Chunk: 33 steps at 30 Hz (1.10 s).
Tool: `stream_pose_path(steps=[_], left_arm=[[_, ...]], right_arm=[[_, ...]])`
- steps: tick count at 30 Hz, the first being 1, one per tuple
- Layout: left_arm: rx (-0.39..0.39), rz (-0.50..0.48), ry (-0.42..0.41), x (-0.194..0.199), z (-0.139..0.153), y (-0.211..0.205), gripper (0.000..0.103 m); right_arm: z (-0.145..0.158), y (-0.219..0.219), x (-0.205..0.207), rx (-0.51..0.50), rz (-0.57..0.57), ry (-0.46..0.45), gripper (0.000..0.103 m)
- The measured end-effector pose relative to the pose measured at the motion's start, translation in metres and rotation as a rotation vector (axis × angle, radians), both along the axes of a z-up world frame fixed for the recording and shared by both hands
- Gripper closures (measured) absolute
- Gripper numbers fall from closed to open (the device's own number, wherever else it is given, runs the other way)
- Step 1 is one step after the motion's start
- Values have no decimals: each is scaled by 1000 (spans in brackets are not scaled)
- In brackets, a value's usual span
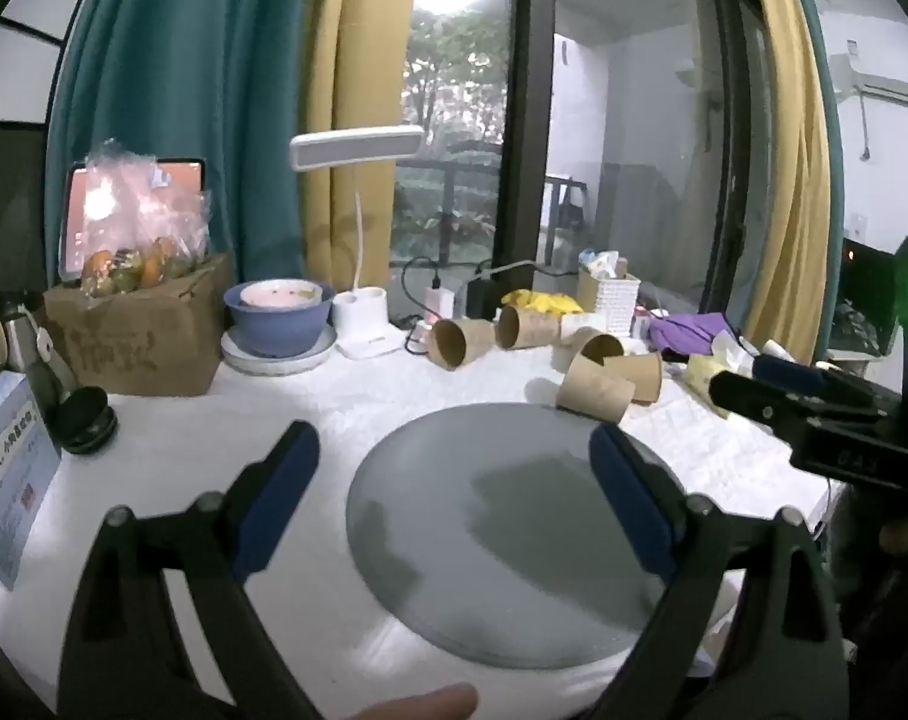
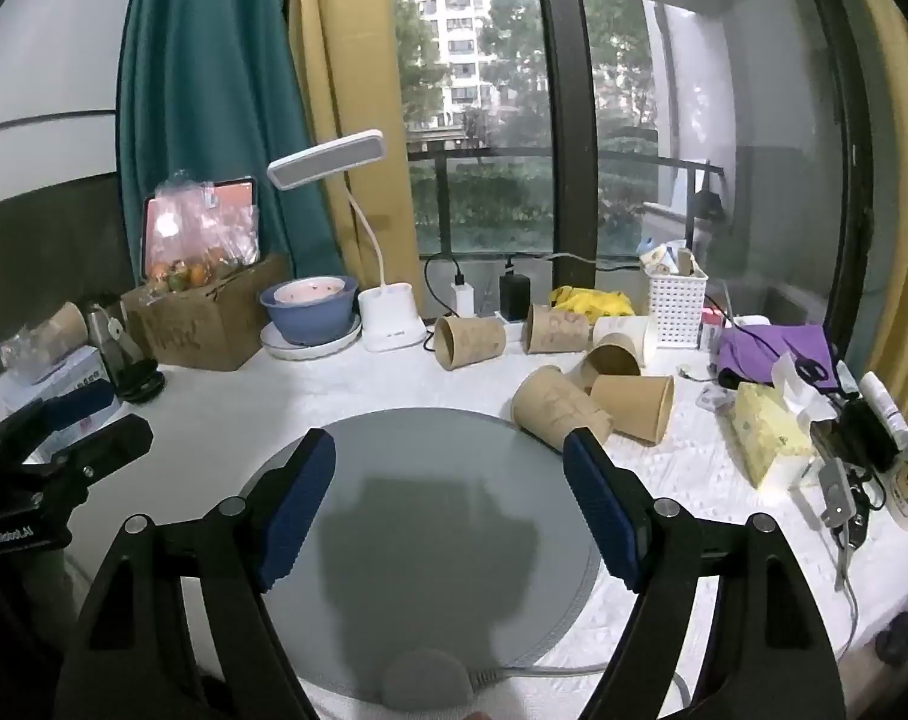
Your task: Flip cup upright
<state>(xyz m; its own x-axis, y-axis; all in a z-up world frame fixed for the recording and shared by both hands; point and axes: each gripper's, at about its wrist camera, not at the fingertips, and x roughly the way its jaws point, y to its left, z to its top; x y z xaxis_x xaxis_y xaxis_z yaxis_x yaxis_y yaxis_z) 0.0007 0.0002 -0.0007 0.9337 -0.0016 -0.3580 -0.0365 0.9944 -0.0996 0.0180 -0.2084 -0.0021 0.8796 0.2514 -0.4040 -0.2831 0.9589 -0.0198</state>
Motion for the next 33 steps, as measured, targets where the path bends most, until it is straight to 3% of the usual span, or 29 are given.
stream_pose_path(steps=[2,3,12,14,33], left_arm=[[-3,2,4,1,-1,2,10],[46,-2,2,1,5,-5,10],[31,14,6,3,12,-23,10],[1,8,-11,-5,7,1,10],[-4,12,-27,-5,5,0,10]], right_arm=[[0,1,-1,-9,-3,-12,22],[0,1,0,-19,-4,-1,22],[1,2,1,-28,-8,13,22],[1,1,1,-29,-6,17,22],[1,4,0,-22,-1,23,22]])
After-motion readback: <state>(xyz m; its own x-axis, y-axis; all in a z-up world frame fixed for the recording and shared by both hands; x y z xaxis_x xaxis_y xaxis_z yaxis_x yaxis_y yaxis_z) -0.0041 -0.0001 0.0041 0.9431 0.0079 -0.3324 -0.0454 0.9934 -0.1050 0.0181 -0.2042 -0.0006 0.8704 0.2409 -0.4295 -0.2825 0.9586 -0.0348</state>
